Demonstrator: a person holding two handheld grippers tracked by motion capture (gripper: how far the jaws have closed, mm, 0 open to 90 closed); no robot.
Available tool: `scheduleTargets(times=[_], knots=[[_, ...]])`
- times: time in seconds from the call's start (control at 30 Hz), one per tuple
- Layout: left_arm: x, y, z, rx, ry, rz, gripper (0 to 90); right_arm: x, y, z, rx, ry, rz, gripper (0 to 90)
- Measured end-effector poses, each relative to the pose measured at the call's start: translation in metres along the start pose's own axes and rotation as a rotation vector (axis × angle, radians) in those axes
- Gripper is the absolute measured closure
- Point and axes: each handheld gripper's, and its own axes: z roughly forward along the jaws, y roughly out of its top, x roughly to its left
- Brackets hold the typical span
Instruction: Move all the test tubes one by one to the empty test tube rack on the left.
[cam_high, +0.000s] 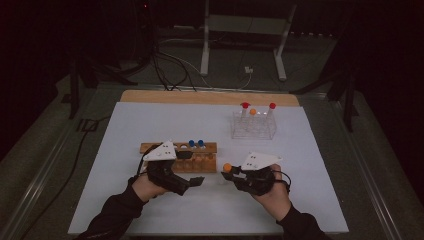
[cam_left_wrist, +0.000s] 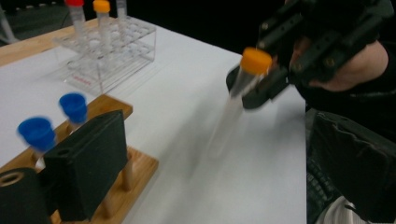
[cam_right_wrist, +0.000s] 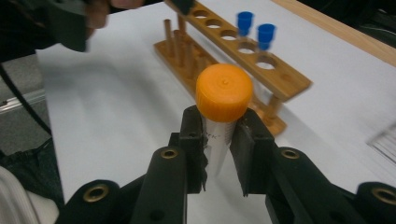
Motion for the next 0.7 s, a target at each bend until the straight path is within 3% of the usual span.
scheduleTargets(times=[0.2, 0.4, 0.7], knots=[[-0.006, 0.008, 0.012, -0.003, -0.035, 0.029, 17.0, 0.007, 0.0, 0.007, 0.014, 0.028, -0.015, 74.4], [-0.012, 0.016, 0.021, -0.007, -0.077, 0.066, 37.0, 0.009, 0.0, 0.01, 0.022, 0.039, -0.013, 74.3], [-0.018, 0.022, 0.033, 0.025, -0.08, 0.098, 55.4, 0.009, 0.0, 0.011, 0.022, 0.04, -0.013, 74.3]])
